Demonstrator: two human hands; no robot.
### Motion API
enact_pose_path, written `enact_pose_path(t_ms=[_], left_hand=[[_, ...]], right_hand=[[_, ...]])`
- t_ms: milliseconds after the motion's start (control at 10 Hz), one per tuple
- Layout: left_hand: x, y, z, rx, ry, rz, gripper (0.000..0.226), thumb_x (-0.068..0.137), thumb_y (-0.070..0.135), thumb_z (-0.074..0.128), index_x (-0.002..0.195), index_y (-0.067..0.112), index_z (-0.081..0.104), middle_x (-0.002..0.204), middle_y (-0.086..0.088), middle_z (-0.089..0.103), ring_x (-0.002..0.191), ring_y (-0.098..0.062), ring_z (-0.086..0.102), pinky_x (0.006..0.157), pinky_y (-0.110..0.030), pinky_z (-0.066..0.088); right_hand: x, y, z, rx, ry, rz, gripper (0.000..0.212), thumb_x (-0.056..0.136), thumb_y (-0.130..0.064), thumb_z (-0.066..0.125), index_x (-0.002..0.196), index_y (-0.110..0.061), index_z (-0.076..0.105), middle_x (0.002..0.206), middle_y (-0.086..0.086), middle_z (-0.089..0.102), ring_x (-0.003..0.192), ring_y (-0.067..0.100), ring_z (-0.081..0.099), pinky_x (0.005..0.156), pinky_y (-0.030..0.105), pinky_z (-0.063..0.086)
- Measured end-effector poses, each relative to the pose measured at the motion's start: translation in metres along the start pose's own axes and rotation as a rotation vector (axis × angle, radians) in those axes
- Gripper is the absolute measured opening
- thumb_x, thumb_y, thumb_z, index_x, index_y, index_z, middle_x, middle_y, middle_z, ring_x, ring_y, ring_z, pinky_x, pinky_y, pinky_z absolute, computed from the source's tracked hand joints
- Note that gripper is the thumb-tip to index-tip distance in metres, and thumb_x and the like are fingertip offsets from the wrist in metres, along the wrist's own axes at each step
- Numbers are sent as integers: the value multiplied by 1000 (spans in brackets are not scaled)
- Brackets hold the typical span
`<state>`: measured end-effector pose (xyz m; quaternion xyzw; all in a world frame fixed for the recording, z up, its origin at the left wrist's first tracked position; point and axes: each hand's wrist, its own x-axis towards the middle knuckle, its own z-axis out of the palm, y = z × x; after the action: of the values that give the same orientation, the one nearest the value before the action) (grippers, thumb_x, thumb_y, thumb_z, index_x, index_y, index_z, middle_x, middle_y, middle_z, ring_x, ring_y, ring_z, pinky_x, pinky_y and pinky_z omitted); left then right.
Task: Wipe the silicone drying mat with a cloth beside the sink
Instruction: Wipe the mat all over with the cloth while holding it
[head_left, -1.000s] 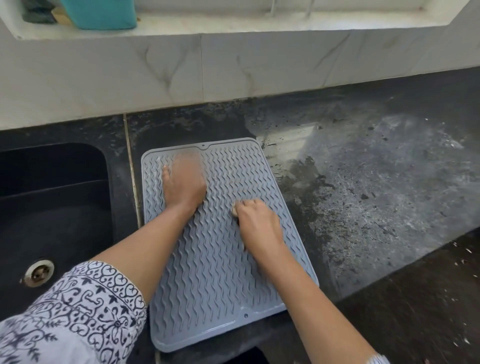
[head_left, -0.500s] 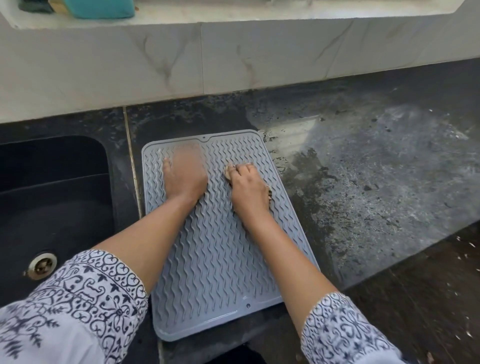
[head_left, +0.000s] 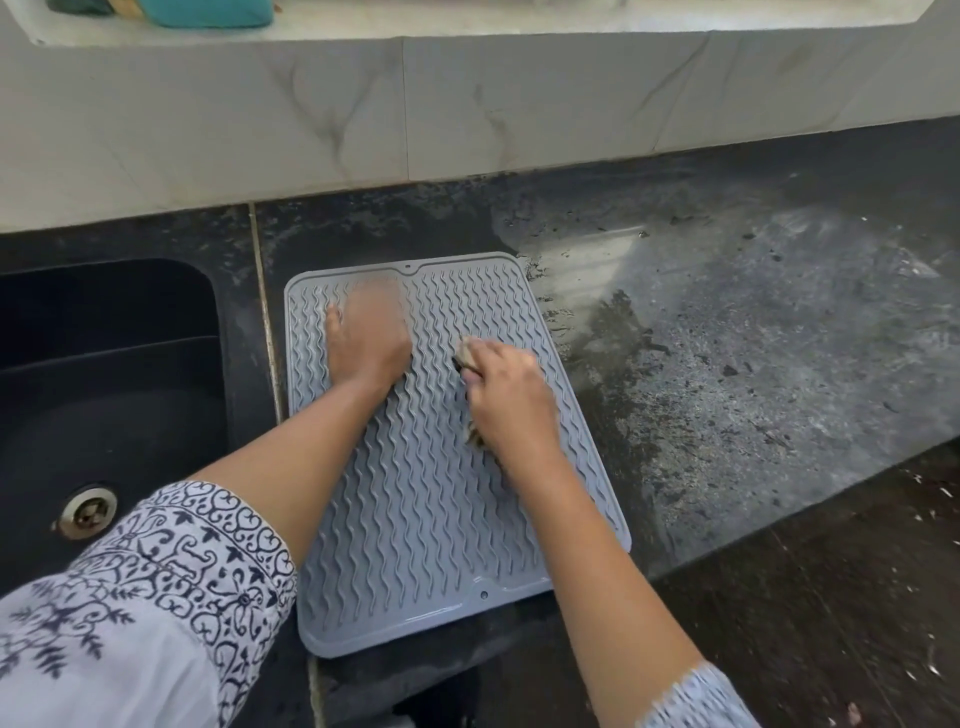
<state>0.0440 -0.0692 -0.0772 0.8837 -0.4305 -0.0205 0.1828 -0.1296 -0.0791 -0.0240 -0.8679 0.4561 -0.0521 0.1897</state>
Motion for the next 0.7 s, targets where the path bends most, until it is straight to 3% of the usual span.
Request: enact_pose_path(t_ms=[100, 300, 400, 500, 600, 700], left_hand=[[0, -1, 1, -4, 3, -4, 48, 96, 23, 35, 143, 18, 37, 151, -2, 36, 141, -21, 26, 116, -48, 13], [-1, 0, 1, 5, -5, -6, 48, 96, 25, 33, 144, 19, 35, 152, -2, 34, 142, -21, 25, 117, -49, 13], [0, 0, 1, 5, -7, 0, 48, 96, 25, 33, 144, 19, 35, 152, -2, 33, 142, -21, 25, 117, -49, 13], [0, 0, 1, 12, -5, 1, 49, 96, 25, 33, 144, 18, 35, 152, -2, 34, 142, -21, 25, 117, -49, 13], [0, -1, 1, 7, -4, 1, 48, 96, 25, 33, 144, 18, 35, 152, -3, 34, 142, -22, 25, 117, -49, 13], [-1, 0, 1, 1, -4, 4, 48, 96, 25, 33, 144, 18, 35, 152, -3, 34, 142, -22, 25, 117, -49, 13]], right_hand=[[10, 0, 35, -98, 58, -84, 48, 96, -35, 41, 142, -22, 34, 150, 4, 35, 140, 27, 22, 112, 46, 18], [-37, 17, 24, -116, 63, -160, 51, 89, -1, 52, 138, -12, 42, 142, 10, 46, 136, 32, 35, 102, 39, 41], [-106, 21, 9, -173, -16, -127, 60, 68, 0, 78, 124, -11, 60, 125, 8, 62, 118, 30, 57, 83, 32, 54], [-136, 24, -24, -154, -237, -146, 64, 75, -1, 69, 133, -19, 51, 135, -3, 53, 122, 23, 52, 97, 30, 46], [-122, 23, -57, -49, -225, -79, 45, 91, -14, 53, 131, -33, 49, 128, -12, 55, 102, 12, 58, 89, 26, 45], [-79, 11, -45, 69, -1, -26, 40, 96, -22, 46, 135, -28, 45, 129, -10, 55, 96, 6, 52, 84, 18, 38]])
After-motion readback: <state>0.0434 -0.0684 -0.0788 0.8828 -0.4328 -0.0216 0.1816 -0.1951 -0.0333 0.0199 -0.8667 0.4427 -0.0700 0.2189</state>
